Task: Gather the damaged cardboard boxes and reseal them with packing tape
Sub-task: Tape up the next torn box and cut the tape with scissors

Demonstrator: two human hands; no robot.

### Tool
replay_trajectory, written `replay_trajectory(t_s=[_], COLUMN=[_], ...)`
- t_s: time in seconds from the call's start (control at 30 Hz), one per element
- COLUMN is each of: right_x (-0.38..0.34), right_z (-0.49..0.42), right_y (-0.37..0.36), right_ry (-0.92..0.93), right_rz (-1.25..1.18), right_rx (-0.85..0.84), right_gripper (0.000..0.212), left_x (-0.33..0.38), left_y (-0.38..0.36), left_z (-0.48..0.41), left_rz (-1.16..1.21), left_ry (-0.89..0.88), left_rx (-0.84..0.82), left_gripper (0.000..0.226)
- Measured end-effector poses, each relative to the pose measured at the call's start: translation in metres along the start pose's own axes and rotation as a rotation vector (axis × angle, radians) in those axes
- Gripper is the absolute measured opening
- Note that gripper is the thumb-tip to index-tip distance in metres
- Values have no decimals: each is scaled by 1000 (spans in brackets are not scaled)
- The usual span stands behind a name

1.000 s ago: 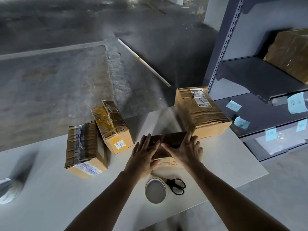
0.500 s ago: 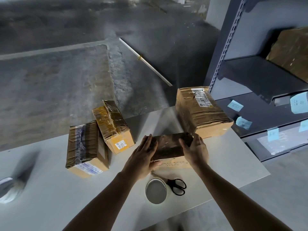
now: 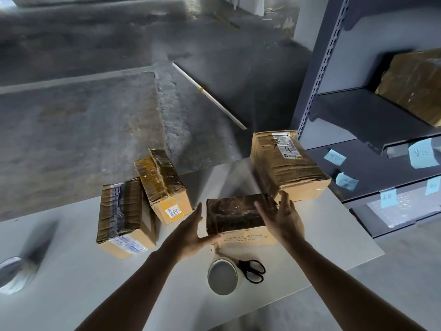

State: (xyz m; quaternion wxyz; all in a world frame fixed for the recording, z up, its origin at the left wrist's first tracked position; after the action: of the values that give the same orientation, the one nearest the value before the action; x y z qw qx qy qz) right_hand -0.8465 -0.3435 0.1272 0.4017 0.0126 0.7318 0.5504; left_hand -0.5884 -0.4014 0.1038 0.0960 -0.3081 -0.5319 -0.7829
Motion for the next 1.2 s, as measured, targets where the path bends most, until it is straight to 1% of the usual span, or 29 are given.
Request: replay_trajectory(t_s=[0.03, 0.07, 0.1, 0.13, 0.17, 0.2, 0.23, 0.3, 0.37, 0.47, 0.53, 0.67, 0.77, 0.9, 0.97, 1.1, 1.2], right_x=[-3, -6, -10, -14, -21, -26, -29, -30, -25, -21, -18, -13, -8, -1, 2, 8, 11], right_z=[4, 7, 9, 10, 11, 12, 14, 15, 12, 9, 8, 4, 2, 1, 0, -2, -3], right_y=[0, -3, -6, -10, -15, -21, -26, -32, -32, -31, -33, -30, -29, -24, -24, -18, -12], right_ry=[21, 57, 98, 145, 200, 241, 253, 204, 128, 62, 38, 18, -8, -39, -62, -93, -80], right_rz=[42, 92, 155, 224, 286, 331, 352, 361, 342, 287, 264, 220, 139, -4, -74, -146, -192], right_rx=[-12, -16, -22, -31, -37, -52, -79, -129, -115, -66, -59, -22, -4, 25, 33, 93, 112], right_gripper=[97, 106, 109, 110, 109, 108, 108, 110, 113, 117, 112, 96, 82, 76, 70, 44, 31], left_x=[-2, -1, 2, 7, 14, 21, 26, 31, 32, 34, 32, 29, 28, 24, 26, 26, 22], left_y=[-2, -5, -8, -12, -15, -16, -16, -20, -25, -22, -22, -23, -20, -17, -13, -10, -7], left_z=[1, 1, 1, -1, -4, -9, -13, -18, -20, -20, -21, -23, -23, -23, -23, -25, -26], left_rz=[39, 82, 116, 130, 141, 156, 178, 229, 211, 90, 78, 94, 108, 143, 145, 140, 153], left_ry=[86, 171, 238, 279, 294, 304, 322, 407, 467, 465, 446, 423, 409, 414, 399, 350, 299], left_rx=[-20, -35, -45, -35, 5, 74, 143, 212, 256, 340, 376, 395, 410, 438, 461, 487, 470], left_gripper=[113, 113, 113, 109, 98, 88, 84, 94, 103, 101, 98, 89, 72, 44, 35, 32, 39])
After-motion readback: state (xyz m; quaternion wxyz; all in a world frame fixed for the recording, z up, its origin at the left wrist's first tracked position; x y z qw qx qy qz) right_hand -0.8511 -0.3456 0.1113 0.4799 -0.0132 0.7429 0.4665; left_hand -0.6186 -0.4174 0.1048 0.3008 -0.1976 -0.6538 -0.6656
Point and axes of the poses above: each hand's wrist, its own z-axis away from the middle knuckle, its own y-axis out of the back of the hand, x = y × z, the point moved 7 cm from there along -z, towards the middle knuckle, and after that the axes turned 11 degrees about x, right-handed, at the moved point
